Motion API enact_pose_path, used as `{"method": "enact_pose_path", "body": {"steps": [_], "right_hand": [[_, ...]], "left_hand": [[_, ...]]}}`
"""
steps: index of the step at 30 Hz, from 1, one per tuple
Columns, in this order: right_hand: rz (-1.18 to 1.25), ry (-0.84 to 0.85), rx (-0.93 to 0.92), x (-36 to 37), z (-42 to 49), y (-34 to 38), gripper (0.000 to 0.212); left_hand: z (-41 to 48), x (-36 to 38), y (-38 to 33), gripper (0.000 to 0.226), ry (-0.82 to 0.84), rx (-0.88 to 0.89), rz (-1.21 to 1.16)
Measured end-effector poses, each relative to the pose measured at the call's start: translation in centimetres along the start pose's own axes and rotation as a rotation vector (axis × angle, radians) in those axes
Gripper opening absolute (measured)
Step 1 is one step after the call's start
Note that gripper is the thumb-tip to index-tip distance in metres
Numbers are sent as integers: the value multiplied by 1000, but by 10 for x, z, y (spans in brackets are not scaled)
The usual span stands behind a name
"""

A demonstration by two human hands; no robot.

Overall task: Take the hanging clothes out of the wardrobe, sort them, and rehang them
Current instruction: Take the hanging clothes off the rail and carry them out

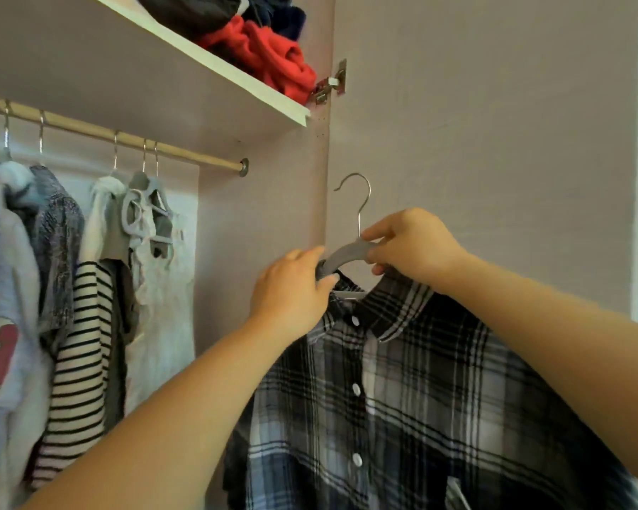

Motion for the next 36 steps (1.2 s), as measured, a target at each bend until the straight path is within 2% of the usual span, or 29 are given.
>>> {"method": "enact_pose_path", "body": {"steps": [5, 11, 19, 25, 31, 36], "right_hand": [[-20, 37, 12, -59, -61, -23, 33], [-15, 40, 80, -124, -132, -62, 31], [-25, -93, 168, -219, -219, -106, 27], [-335, -270, 211, -290, -306, -111, 41], [-697, -252, 328, -324, -393, -108, 74], [-981, -256, 510, -361, -479, -90, 94]], "left_hand": [[-27, 17, -81, 53, 19, 90, -133], [-70, 26, -167, 43, -42, 149, -360], [-115, 22, -282, 38, -77, 270, -492], [-148, 15, -368, 36, -89, 410, -690], [-186, 1, -441, 34, -80, 538, -899], [-241, -17, -510, 35, -65, 659, -1101]]}}
Point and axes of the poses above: each hand's wrist, its own z-axis towards the middle knuckle, its own x-axis out of the palm, y = z × x, the point moved 10 cm from there along z, towards the middle knuckle, and after that the axes turned 4 degrees about z, right-handed, at the moved point
